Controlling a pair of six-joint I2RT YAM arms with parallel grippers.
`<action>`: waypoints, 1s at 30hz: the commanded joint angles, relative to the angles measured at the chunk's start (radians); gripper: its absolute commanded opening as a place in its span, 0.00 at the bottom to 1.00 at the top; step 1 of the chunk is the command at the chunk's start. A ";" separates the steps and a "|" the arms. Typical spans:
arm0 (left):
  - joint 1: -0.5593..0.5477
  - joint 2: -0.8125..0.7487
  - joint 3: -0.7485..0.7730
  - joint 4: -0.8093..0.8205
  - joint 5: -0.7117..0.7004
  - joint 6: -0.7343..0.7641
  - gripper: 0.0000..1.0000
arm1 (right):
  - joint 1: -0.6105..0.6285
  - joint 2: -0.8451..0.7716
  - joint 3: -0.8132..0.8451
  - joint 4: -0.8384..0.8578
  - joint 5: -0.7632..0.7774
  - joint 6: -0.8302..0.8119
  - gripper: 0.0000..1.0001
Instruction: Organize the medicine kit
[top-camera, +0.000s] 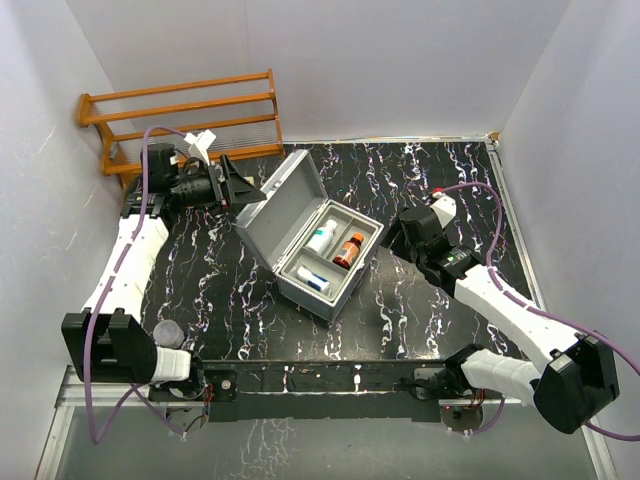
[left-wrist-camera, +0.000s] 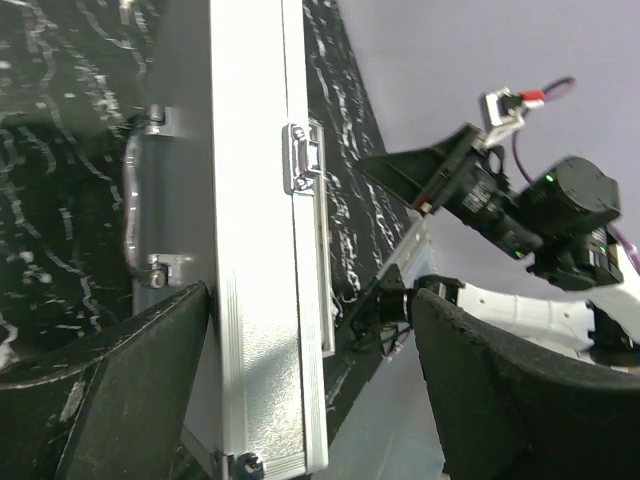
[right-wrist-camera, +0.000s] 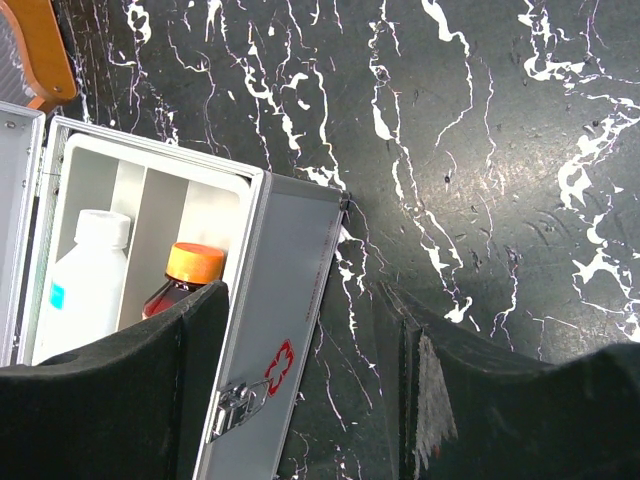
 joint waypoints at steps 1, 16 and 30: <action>-0.070 -0.058 -0.009 0.050 0.086 -0.083 0.80 | -0.003 -0.026 0.007 0.050 0.008 0.005 0.57; -0.289 -0.047 -0.066 0.228 0.056 -0.233 0.76 | -0.003 -0.103 0.007 0.015 0.069 0.061 0.56; -0.289 0.069 -0.090 0.052 -0.284 -0.068 0.79 | -0.002 -0.067 -0.014 0.162 -0.229 -0.016 0.57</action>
